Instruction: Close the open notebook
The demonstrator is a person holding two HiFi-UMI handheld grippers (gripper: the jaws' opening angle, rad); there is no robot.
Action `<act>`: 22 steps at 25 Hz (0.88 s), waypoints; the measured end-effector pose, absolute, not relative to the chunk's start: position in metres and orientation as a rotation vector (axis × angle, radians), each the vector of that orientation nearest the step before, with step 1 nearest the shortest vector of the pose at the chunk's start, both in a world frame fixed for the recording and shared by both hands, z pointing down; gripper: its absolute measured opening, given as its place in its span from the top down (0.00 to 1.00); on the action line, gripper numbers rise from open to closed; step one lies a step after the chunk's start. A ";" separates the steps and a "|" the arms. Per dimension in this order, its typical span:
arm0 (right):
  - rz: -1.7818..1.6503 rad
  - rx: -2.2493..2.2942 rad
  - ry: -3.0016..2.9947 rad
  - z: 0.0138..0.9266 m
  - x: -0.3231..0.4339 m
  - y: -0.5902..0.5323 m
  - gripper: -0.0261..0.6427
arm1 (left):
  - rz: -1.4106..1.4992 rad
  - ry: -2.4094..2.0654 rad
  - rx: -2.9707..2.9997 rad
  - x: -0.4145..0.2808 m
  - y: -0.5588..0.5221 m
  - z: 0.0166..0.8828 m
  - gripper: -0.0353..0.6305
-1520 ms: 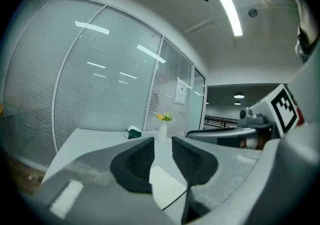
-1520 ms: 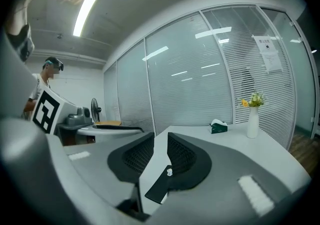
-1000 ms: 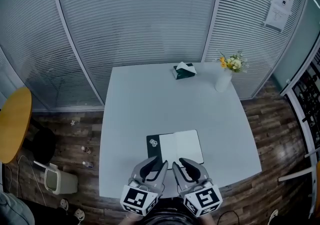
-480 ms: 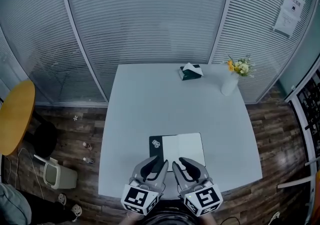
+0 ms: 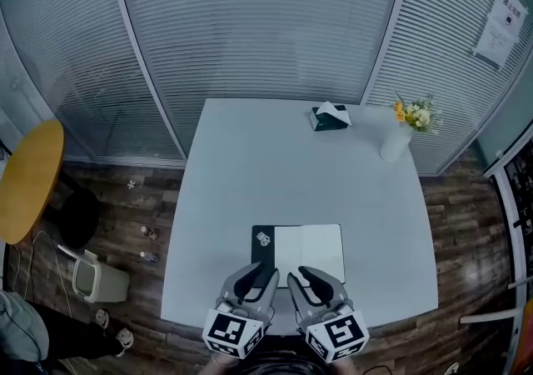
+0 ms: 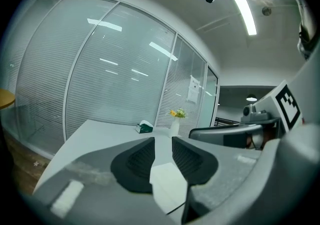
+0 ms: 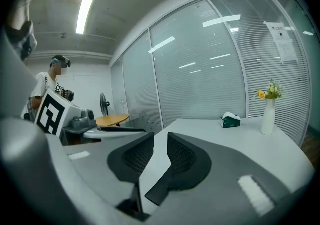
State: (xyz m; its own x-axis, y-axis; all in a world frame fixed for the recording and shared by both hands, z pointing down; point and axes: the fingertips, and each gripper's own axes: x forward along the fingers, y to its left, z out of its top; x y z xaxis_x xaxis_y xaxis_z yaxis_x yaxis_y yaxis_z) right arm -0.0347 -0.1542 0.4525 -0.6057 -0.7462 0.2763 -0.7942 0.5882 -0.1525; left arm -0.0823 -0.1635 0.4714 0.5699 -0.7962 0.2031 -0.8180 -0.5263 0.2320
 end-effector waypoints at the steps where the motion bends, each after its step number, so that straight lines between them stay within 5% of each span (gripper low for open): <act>1: 0.398 1.283 -2.633 0.455 -0.035 -0.155 0.83 | 0.104 -1.336 2.494 -0.084 -0.165 0.474 0.79; 22: 0.521 1.179 -2.578 0.501 -0.044 -0.157 0.83 | 0.231 -1.389 2.292 -0.116 -0.172 0.560 0.79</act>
State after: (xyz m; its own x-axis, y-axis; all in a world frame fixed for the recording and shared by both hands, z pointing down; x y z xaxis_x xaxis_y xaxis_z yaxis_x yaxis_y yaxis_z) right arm -0.0443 -0.1572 0.5015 -0.6376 -0.6731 0.3748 -0.7658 0.6067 -0.2132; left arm -0.1164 -0.1718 0.5597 0.4795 -0.7983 0.3643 -0.8733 -0.3933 0.2876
